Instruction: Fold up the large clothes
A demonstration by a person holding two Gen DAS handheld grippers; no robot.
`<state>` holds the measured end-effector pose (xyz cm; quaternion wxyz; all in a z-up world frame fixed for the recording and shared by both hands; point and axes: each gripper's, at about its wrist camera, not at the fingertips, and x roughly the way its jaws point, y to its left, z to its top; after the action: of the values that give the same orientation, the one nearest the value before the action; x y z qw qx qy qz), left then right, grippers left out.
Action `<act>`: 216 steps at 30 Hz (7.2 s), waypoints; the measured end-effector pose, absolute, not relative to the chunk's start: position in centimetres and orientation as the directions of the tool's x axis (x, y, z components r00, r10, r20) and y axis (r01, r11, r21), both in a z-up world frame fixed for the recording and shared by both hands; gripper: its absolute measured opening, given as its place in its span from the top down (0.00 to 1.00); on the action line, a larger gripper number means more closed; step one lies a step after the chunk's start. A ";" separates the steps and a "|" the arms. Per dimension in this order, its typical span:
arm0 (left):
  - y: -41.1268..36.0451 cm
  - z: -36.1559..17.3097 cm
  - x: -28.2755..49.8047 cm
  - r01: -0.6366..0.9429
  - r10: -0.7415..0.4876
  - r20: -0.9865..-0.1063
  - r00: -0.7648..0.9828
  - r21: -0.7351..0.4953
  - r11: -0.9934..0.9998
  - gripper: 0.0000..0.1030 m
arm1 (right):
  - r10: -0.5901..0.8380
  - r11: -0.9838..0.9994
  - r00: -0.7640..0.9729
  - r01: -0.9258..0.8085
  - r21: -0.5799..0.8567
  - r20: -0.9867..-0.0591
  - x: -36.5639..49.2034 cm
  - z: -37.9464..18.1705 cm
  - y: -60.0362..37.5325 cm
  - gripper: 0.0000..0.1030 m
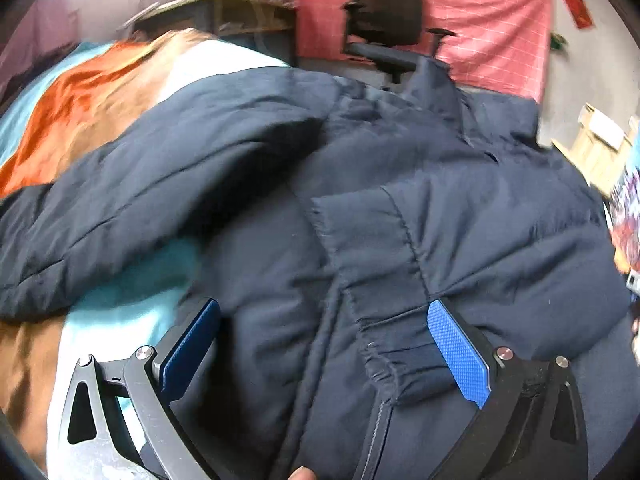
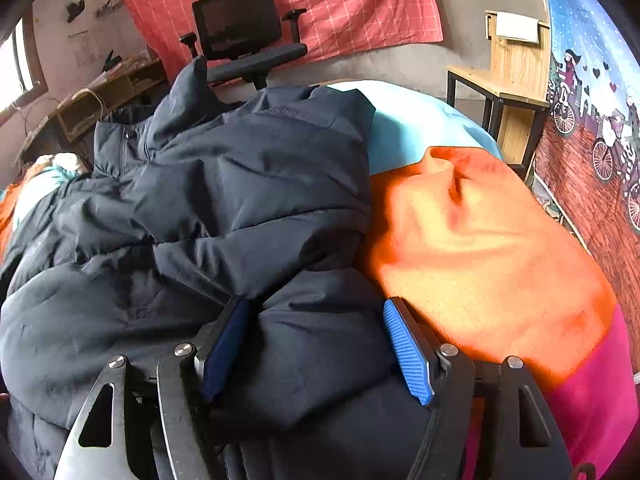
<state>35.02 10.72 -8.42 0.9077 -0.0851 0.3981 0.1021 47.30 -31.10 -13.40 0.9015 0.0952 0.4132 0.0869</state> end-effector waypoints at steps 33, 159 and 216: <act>41.2 -7.6 18.4 -0.873 0.339 -0.811 0.477 -0.391 0.293 0.16 | 0.404 0.834 0.597 -0.552 0.010 -0.693 44.5 -9.3 4.9 0.02; 6.6 -9.0 41.6 -0.101 0.171 -0.684 0.710 0.141 0.985 0.12 | 0.337 0.929 0.636 -0.343 0.138 -0.694 43.4 -10.8 -21.3 0.41; 6.7 -2.8 26.4 0.003 -0.293 -0.793 0.534 -0.344 0.939 0.02 | 0.458 0.885 0.441 -0.313 0.346 -0.772 27.9 -3.7 -23.2 0.00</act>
<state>26.35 6.68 -2.80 0.8625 -0.1524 0.4748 -0.0858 27.89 -23.19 -3.65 0.8454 0.0760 0.4771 0.2277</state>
